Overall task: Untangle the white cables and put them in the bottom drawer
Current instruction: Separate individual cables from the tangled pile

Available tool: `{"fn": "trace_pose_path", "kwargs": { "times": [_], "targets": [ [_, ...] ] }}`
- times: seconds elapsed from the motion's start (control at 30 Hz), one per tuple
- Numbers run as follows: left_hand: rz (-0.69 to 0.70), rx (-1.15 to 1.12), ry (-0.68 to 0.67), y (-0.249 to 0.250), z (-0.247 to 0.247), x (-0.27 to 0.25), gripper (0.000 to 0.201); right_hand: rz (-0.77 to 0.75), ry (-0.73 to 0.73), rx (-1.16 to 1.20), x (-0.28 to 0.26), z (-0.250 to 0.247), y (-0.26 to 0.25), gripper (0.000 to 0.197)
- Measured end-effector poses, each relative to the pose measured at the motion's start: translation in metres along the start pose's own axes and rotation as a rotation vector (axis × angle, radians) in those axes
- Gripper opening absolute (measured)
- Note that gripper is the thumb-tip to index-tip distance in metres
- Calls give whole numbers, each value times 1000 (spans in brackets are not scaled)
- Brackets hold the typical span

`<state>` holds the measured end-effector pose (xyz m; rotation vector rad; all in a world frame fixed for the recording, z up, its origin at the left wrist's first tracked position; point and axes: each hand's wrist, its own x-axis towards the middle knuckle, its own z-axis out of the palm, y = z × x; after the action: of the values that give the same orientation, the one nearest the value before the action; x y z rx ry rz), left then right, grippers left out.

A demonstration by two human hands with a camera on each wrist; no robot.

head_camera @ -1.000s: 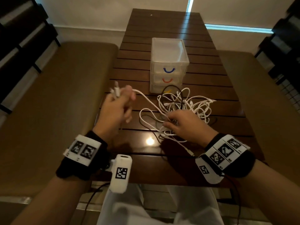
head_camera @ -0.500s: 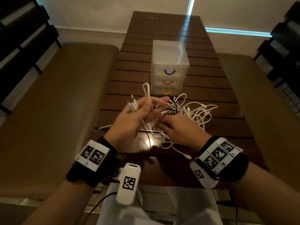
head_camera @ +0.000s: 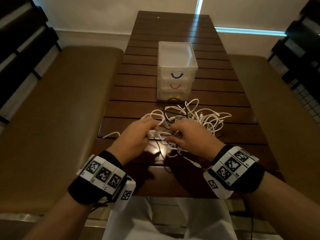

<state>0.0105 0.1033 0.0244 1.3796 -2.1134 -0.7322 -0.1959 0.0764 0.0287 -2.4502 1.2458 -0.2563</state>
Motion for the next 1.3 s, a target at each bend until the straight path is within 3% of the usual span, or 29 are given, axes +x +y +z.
{"fn": "trace_pose_path", "kwargs": {
  "times": [0.17,0.4,0.5,0.6,0.77,0.83,0.97,1.03,1.1,1.17,1.23,1.3],
  "targets": [
    [-142,-210,233,-15,-33,-2,34,4,90,-211,-5,-5,8,24],
    [-156,-468,609,-23,-81,-3,32,104,39,-333,-2,-10,9,30],
    [-146,-444,571,-23,-82,-5,28,91,62,-308,1,-9,8,23],
    [-240,-332,479,-17,-60,0,23,67,69,-282,5,-7,1,17],
    [-242,-252,640,-11,-38,-3,31,44,-106,-104,5,-19,4,28],
    [-279,-254,610,-14,-37,-1,27,56,-140,-1,5,-26,7,30],
    [-327,-86,494,-18,-43,4,31,88,-70,85,9,-42,14,25],
    [-333,-98,493,-16,-47,5,33,91,-120,87,11,-50,14,15],
    [-335,-56,498,-14,-49,6,38,78,-173,75,13,-55,13,19],
    [-328,-22,511,-11,-50,7,39,113,-29,148,17,-59,15,23],
    [-311,-33,528,-9,-50,8,30,162,277,283,22,-60,20,26],
    [-280,-54,527,-6,-49,7,19,153,401,377,23,-55,18,31]
  ]
}}
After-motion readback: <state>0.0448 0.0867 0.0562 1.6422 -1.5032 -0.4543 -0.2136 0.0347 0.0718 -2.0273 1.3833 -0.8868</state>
